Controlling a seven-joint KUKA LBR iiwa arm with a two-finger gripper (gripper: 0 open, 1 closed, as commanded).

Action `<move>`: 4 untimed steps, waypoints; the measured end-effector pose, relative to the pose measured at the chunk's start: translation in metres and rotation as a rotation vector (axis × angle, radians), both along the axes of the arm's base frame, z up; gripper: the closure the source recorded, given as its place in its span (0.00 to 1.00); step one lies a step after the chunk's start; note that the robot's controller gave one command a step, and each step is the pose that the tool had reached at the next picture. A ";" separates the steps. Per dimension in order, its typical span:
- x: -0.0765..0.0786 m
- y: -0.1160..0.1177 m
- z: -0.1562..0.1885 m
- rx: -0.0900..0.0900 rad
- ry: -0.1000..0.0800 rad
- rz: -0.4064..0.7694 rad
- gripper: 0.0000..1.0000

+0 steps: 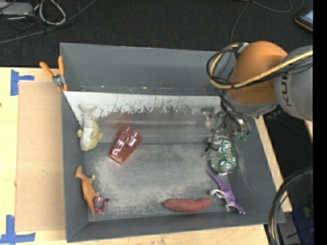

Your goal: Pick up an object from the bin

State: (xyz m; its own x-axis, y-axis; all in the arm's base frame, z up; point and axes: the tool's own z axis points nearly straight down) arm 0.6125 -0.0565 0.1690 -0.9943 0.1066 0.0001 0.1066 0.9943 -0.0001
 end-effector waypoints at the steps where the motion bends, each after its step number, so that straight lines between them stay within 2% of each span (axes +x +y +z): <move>1: 0.004 -0.005 -0.004 0.002 -0.001 -0.032 0.00; 2: -0.005 -0.029 -0.011 0.001 0.000 -0.022 0.00; 3: 0.001 -0.042 -0.009 0.002 -0.001 -0.052 0.00; 4: 0.008 -0.034 -0.030 0.001 -0.001 -0.165 0.00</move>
Offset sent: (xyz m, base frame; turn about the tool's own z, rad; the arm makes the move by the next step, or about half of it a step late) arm -0.0085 -0.0354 -0.0135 0.0172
